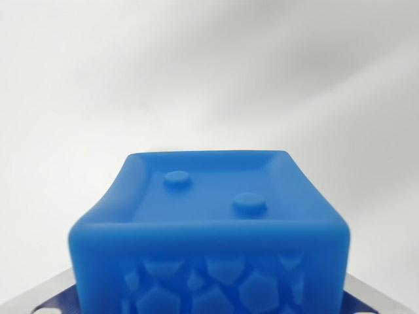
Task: Stack cube
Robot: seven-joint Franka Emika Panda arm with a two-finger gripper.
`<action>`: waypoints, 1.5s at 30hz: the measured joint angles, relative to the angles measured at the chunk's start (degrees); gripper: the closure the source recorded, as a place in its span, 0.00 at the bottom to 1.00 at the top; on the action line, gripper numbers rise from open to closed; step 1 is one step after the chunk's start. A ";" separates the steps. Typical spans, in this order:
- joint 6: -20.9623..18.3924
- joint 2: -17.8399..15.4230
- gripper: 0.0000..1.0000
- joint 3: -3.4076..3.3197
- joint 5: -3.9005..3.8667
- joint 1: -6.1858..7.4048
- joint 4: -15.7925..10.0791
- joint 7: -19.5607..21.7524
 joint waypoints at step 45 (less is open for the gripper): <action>-1.62 -0.36 1.00 1.93 -0.46 6.71 1.24 8.98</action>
